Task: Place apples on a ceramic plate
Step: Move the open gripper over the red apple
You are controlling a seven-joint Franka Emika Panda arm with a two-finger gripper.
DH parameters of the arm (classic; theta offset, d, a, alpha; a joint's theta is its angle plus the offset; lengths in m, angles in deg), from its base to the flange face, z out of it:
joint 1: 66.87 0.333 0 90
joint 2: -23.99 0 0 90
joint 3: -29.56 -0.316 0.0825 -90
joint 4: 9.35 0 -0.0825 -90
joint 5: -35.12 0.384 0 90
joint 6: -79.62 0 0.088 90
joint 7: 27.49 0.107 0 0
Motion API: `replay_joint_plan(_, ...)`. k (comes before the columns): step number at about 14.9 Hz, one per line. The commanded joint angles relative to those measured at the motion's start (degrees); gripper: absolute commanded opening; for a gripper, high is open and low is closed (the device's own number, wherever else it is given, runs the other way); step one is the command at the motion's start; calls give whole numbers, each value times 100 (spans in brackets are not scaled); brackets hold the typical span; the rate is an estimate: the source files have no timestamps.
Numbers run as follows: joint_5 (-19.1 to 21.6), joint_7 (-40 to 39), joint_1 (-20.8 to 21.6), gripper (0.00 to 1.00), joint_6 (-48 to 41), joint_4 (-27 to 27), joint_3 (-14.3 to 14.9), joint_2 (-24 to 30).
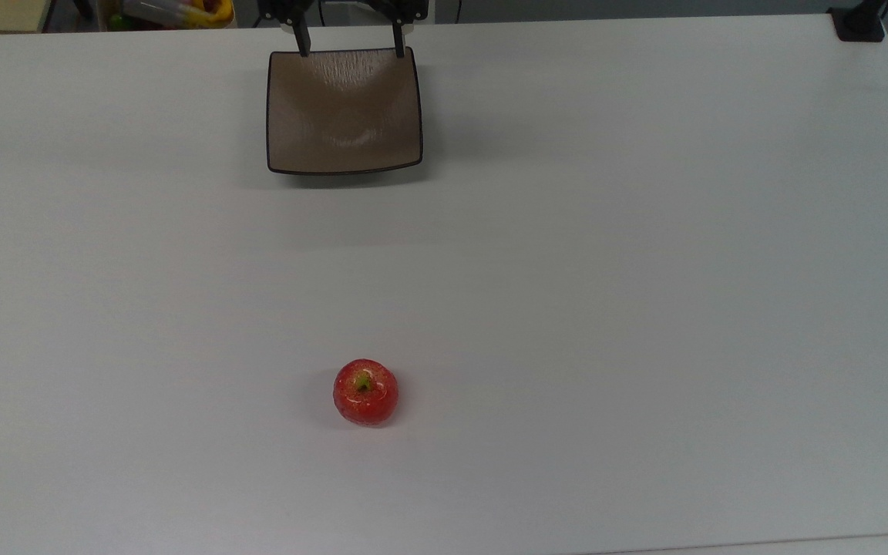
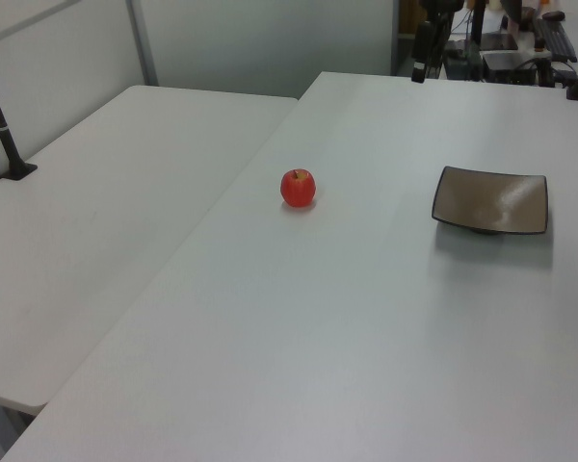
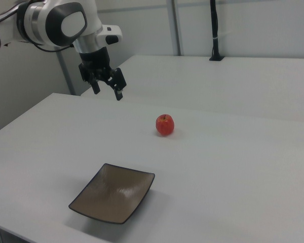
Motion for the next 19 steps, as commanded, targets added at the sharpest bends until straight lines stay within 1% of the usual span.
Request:
replay_joint_plan(1,100,-122,76,100,-179,-76,49,98)
replay_joint_plan(12,109,-112,67,100,-161,-68,49,72)
replay_joint_plan(15,118,-139,50,100,-135,72,84,20)
replay_joint_plan(19,91,-183,23,100,-197,502,84,-322)
